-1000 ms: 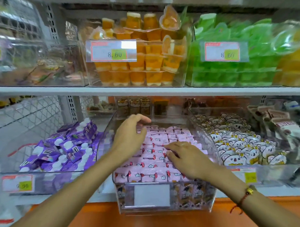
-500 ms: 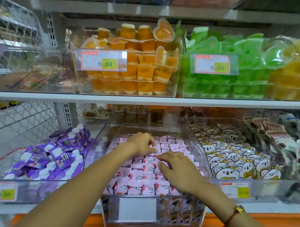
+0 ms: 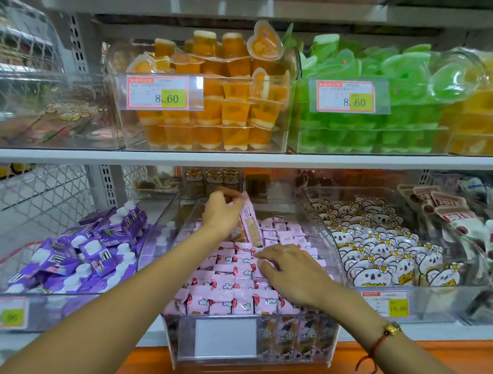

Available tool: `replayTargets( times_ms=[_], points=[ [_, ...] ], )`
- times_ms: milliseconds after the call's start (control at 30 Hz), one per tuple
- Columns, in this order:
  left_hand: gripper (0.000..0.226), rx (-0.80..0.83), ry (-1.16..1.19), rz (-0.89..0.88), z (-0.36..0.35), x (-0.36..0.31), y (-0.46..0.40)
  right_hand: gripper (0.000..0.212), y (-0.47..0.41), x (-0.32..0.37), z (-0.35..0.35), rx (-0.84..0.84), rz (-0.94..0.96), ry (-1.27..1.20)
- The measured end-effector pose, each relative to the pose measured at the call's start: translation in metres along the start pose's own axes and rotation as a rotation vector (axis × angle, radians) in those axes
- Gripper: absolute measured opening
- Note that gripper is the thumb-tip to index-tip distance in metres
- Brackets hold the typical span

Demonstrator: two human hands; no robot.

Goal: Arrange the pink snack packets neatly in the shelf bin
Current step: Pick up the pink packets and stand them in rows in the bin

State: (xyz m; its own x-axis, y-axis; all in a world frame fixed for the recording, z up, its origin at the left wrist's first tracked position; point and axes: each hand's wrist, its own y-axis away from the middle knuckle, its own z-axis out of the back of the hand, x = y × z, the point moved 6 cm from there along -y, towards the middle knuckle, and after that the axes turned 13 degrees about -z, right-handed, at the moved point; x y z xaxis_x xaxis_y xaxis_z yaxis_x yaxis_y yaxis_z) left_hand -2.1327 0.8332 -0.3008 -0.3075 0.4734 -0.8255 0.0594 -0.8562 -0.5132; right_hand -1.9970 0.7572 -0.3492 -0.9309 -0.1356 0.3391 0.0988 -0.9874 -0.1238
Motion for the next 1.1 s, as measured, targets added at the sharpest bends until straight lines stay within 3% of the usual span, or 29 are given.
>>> replayTargets(
  times_ms=[133, 233, 300, 333, 400, 467, 533, 633, 700, 900, 1033, 1100],
  points=[
    [0.013, -0.039, -0.048, -0.076, 0.014, -0.001, 0.01, 0.042, 0.004, 0.001, 0.0, -0.011, -0.004, 0.008],
    [0.013, 0.088, -0.043, -0.091, 0.013, -0.002, 0.011, 0.036, 0.0, 0.002, 0.006, -0.04, -0.038, -0.088],
    [0.015, 0.148, -0.019, -0.109, 0.013, -0.006, 0.007, 0.03, -0.013, 0.002, 0.023, -0.17, -0.102, -0.263],
    [0.015, 0.185, 0.003, -0.115, 0.012, -0.009, 0.006, 0.031, -0.023, 0.002, 0.032, -0.225, -0.123, -0.324],
    [0.015, 0.301, 0.023, -0.119, 0.005, -0.012, 0.005, 0.045, -0.042, 0.008, 0.038, -0.164, -0.124, -0.358],
    [0.015, 0.403, -0.048, -0.146, -0.005, -0.009, 0.008, 0.044, -0.056, 0.015, 0.028, -0.041, -0.087, -0.278],
    [0.02, 0.439, -0.11, -0.159, -0.012, -0.003, 0.01, 0.035, -0.061, 0.011, 0.022, -0.041, -0.105, -0.242],
    [0.041, 0.346, -0.202, -0.176, -0.008, 0.004, 0.005, 0.023, -0.062, -0.001, 0.018, -0.048, -0.214, -0.405],
    [0.042, 0.281, -0.275, -0.131, 0.001, 0.009, 0.002, 0.024, -0.062, -0.005, 0.018, -0.049, -0.259, -0.471],
    [0.018, 0.454, -0.568, -0.278, 0.0, 0.011, 0.007, 0.014, -0.058, -0.001, 0.031, -0.219, -0.35, -0.503],
    [0.019, 0.624, -0.787, -0.308, -0.008, 0.019, 0.012, 0.018, -0.038, 0.002, 0.052, -0.409, -0.32, -0.719],
    [0.022, 0.706, -0.837, -0.282, -0.01, 0.02, 0.013, 0.017, -0.024, 0.002, 0.057, -0.424, -0.292, -0.875]
  ],
)
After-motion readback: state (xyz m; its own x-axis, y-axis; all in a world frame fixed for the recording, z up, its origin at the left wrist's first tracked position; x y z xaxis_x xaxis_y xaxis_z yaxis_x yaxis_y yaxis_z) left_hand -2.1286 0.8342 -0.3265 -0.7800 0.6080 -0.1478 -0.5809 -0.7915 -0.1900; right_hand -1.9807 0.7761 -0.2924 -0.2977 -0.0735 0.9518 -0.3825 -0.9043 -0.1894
